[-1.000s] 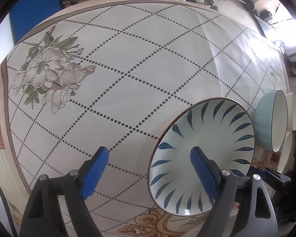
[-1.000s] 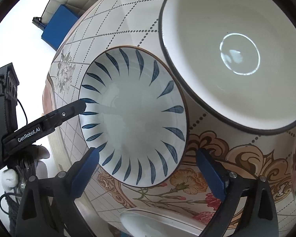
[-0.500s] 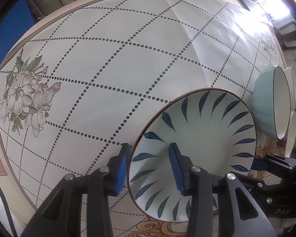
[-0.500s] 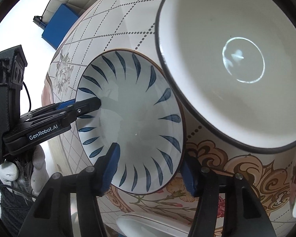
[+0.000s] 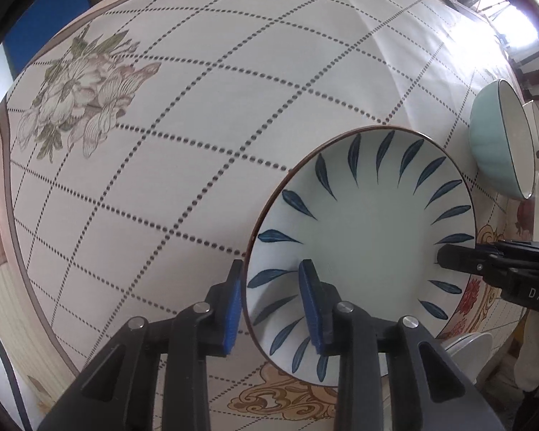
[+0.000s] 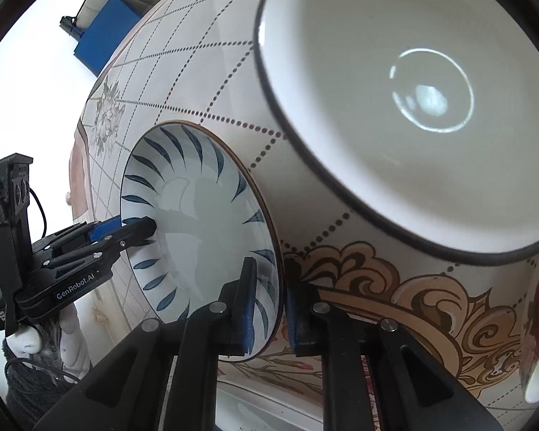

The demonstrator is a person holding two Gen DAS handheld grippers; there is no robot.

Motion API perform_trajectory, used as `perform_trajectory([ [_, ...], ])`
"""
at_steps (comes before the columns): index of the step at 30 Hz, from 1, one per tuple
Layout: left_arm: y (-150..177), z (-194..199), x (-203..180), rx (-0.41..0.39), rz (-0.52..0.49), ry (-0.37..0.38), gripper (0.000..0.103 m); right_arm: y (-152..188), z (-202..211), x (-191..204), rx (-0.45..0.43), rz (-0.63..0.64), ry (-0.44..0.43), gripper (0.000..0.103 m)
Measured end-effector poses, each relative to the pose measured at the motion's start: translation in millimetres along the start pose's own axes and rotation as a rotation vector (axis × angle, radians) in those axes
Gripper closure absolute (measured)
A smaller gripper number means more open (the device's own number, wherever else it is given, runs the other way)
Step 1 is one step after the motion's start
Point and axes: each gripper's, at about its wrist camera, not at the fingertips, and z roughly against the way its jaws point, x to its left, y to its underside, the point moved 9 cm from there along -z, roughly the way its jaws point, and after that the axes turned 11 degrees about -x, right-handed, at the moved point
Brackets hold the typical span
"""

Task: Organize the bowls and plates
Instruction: 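Lift the blue-striped plate with both grippers and lower it onto the white plate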

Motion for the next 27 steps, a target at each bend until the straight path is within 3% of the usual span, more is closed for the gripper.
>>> perform_trajectory([
  [5,12.3,-1.5,0.4,-0.012,0.047,0.026,0.075,-3.2,-0.1,0.0,0.011,-0.013,-0.002,0.087],
  [14,26.2,-0.6,18.7,-0.043,0.071,0.007,0.075,-0.4,3.0,0.3,-0.009,0.008,0.0,0.087],
  [19,8.2,12.8,9.6,-0.065,0.06,0.002,0.076,-1.6,5.1,-5.2,-0.017,-0.022,-0.034,0.088],
  [27,8.8,33.7,1.5,-0.082,0.032,0.003,0.076,-1.3,14.8,-8.4,-0.026,-0.041,-0.058,0.088],
])
